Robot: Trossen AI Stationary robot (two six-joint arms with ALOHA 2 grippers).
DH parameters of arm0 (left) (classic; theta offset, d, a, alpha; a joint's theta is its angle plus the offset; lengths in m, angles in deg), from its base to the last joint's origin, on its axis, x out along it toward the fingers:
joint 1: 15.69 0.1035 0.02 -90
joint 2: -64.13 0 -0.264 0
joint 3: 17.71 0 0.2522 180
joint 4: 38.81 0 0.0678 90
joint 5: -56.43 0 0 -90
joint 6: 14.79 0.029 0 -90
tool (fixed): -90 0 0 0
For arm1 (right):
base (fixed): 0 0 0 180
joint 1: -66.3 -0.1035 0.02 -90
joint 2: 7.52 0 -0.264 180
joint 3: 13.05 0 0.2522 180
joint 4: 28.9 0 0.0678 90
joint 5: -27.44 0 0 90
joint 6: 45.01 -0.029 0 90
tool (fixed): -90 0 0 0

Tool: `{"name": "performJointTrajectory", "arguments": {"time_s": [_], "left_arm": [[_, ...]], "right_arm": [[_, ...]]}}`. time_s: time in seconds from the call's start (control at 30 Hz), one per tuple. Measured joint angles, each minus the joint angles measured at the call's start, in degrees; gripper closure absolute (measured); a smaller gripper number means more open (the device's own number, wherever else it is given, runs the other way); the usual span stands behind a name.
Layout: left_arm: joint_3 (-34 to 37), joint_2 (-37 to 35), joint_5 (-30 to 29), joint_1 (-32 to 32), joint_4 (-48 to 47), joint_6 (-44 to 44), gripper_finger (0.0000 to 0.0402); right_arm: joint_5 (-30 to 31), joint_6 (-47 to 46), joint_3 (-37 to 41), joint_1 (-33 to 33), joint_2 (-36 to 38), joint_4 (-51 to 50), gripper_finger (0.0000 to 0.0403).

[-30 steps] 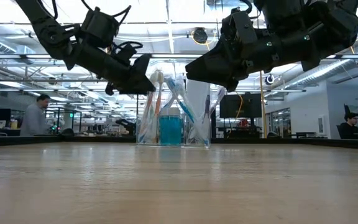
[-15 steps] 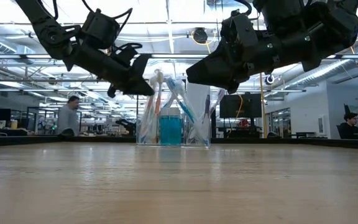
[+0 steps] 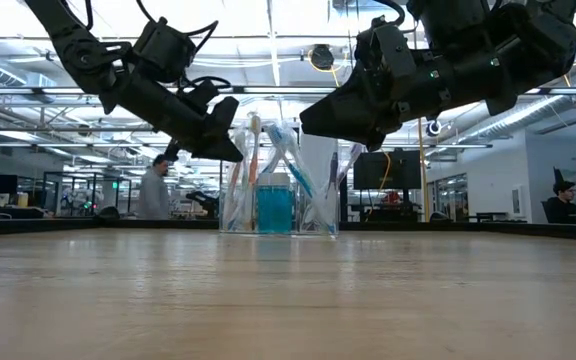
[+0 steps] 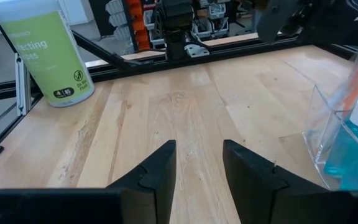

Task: Pick & Place toothbrushing station
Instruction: Put the orange toothbrush into the left section of the transparent organizer, then put the purple toothbrush into the transparent organizer

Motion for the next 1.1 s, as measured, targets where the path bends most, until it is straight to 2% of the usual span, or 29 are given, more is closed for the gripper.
{"name": "performJointTrajectory", "arguments": {"time_s": [0.1,0.27,0.47,0.57,0.67,0.8,0.93,1.1], "left_arm": [[0.0,0.0,0.0,-0.4,0.0,0.8,0.0364],[0.2,0.1,0.0,-1.0,-0.8,0.8,0.0291],[0.2,-4.3,0.0,-1.7,-6.1,1.4,0.0233],[0.2,-7.9,0.0,-2.3,-10.4,1.2,0.0221],[0.2,-11.1,0.0,-3.0,-14.3,0.2,0.0218],[0.2,-14.1,0.0,-4.3,-15.1,0.1,0.0218],[0.1,-15.6,0.0,-5.8,-14.3,0.0,0.0218],[0.1,-15.4,0.0,-6.5,-13.7,0.0,0.0218]], "right_arm": [[0.0,0.0,0.0,0.0,0.0,0.0,0.0279],[0.0,0.0,0.0,0.0,0.0,-0.3,0.0279],[0.0,0.0,0.0,0.0,0.7,-0.9,0.0279],[0.0,0.0,0.0,-0.2,3.7,-3.9,0.0279],[0.0,-0.5,0.0,-0.6,8.9,-11.5,0.0279],[0.4,-3.4,0.0,-2.8,16.9,-22.5,0.0280],[5.1,-6.9,0.0,-7.6,22.0,-31.7,0.0280],[5.8,-21.8,0.0,-14.4,23.7,-37.2,0.0280]]}}
